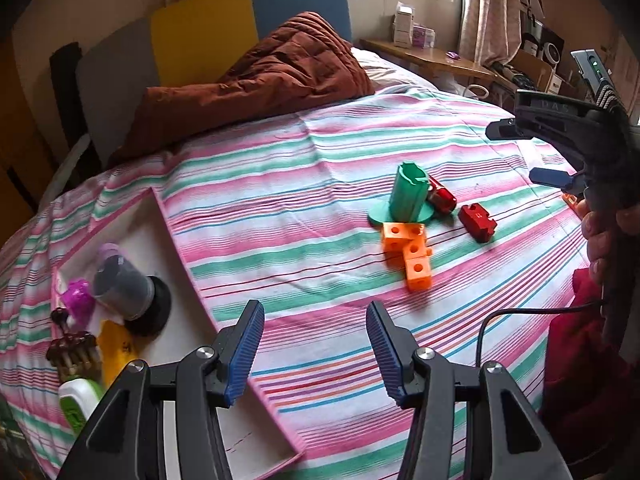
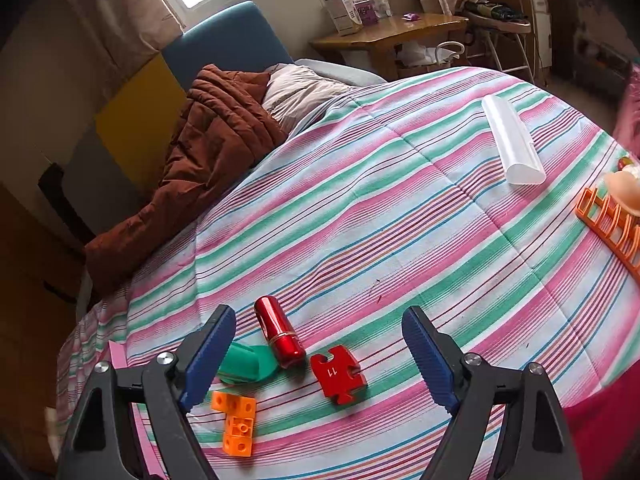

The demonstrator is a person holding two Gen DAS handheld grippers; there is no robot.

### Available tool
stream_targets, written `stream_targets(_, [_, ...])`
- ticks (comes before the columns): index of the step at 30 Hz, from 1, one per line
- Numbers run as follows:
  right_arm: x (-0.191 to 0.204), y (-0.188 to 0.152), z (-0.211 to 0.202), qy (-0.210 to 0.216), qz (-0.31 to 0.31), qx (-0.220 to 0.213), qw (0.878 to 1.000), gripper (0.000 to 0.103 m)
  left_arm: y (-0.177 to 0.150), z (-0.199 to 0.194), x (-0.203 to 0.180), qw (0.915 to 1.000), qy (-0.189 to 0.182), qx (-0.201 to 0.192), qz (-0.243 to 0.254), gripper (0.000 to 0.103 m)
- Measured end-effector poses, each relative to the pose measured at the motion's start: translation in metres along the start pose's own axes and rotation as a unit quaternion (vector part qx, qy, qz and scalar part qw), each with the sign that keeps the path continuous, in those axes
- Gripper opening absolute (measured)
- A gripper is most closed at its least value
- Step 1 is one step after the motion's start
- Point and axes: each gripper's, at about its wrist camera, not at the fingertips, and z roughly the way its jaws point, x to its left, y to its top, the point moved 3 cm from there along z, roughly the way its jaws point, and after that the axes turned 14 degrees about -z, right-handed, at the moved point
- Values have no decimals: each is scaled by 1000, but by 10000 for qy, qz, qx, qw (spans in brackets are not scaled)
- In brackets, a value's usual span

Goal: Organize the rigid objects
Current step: 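Grasp the orange linked cubes with the left gripper while the right grasps the red puzzle piece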

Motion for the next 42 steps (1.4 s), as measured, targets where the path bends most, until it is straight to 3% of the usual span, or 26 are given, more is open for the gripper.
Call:
stream_targets(18, [-5, 0, 5, 95, 174, 78, 9998, 86, 21, 48, -45, 9949, -801, 611, -71, 54])
stream_targets(24, [-7, 0, 7, 62, 220, 107, 9997, 86, 21, 77, -69, 9942, -737, 777, 50, 54])
stream_targets(26, [-10, 0, 8, 37, 261, 108, 9996, 86, 19, 91, -70, 9937, -646, 909, 64, 48])
stream_targets(28, [-13, 0, 9, -9, 310, 116, 9995, 86, 17, 92, -68, 9950, -618, 786, 63, 26])
stream_targets(37, [-13, -1, 15, -71, 211, 201, 9995, 86, -10, 71, -43, 9961, -663, 566, 124, 26])
stream_targets(42, [-16, -7, 30, -184, 152, 598, 9979, 75, -24, 59, -31, 9960, -721, 522, 38, 26])
